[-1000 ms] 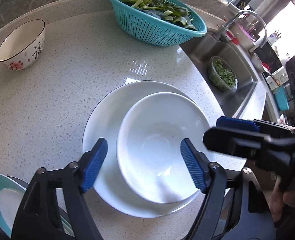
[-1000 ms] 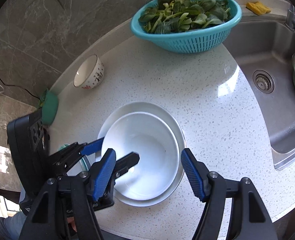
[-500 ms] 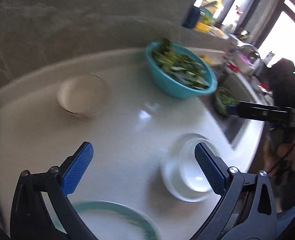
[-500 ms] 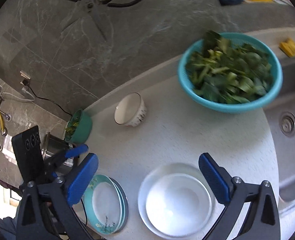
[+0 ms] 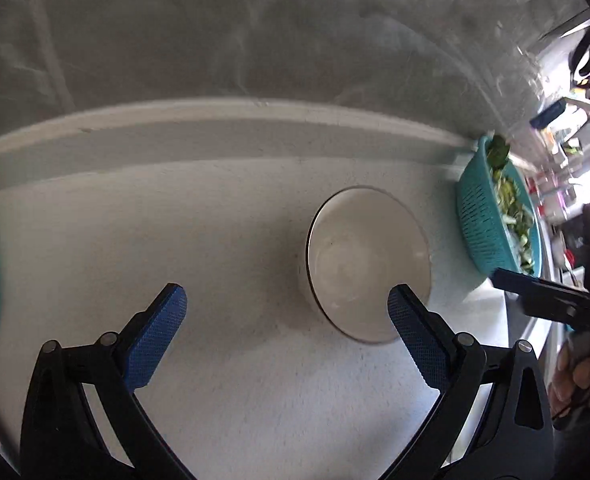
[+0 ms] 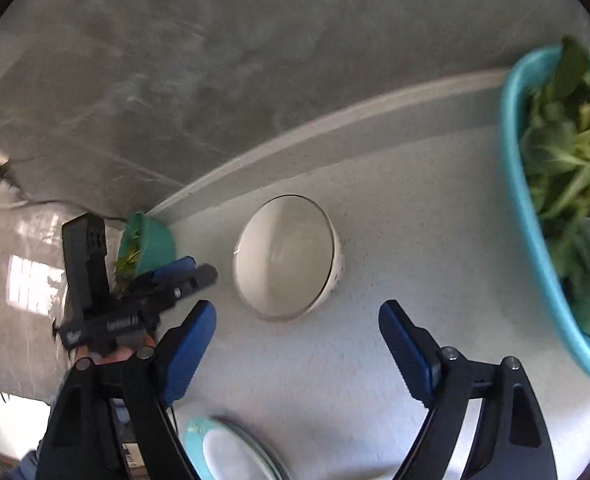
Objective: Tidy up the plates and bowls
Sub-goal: 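Move both grippers to the small pink-flowered bowl, then close both grippers on the rim of the pink-flowered bowl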
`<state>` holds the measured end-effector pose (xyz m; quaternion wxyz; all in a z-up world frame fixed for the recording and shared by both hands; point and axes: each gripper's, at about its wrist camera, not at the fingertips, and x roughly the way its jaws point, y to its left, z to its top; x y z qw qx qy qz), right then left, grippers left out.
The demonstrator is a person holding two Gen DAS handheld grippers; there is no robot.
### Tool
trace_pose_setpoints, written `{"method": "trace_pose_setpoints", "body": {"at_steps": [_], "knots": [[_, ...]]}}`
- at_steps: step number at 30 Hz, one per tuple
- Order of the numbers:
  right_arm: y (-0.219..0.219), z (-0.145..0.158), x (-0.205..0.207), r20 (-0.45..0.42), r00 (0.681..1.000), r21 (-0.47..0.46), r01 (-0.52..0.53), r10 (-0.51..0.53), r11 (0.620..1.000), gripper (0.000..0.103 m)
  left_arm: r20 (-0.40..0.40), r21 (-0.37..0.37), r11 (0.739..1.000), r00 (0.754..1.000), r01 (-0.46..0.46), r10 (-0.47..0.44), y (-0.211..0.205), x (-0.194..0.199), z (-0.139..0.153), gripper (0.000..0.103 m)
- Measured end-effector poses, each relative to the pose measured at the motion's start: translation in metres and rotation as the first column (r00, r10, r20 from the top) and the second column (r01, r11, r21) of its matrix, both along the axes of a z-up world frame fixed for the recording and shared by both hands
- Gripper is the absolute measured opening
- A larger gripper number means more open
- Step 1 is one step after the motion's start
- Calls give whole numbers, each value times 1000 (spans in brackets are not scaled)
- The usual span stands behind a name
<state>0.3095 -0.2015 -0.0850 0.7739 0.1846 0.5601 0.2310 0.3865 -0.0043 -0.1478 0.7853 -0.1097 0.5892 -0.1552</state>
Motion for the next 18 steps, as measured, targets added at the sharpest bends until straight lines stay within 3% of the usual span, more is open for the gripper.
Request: {"method": "trace_pose_setpoints", "body": {"at_steps": [3, 7, 15, 18], "knots": [[11, -26, 19, -51, 999, 18, 2, -2, 1000, 77, -36, -15, 999, 999, 28, -28, -4, 12, -24, 90], [20, -51, 37, -98, 995, 11, 8, -7, 1000, 67, -69, -47, 999, 997, 27, -30, -1, 23, -42, 55], [33, -74, 60, -149, 989, 25, -9, 12, 1000, 60, -93, -105, 993, 993, 59, -69, -17, 37, -58, 43], [32, -82, 63, -165, 986, 30, -8, 13, 1000, 57, -97, -125, 990, 992, 66, -78, -21, 38, -61, 33]]}}
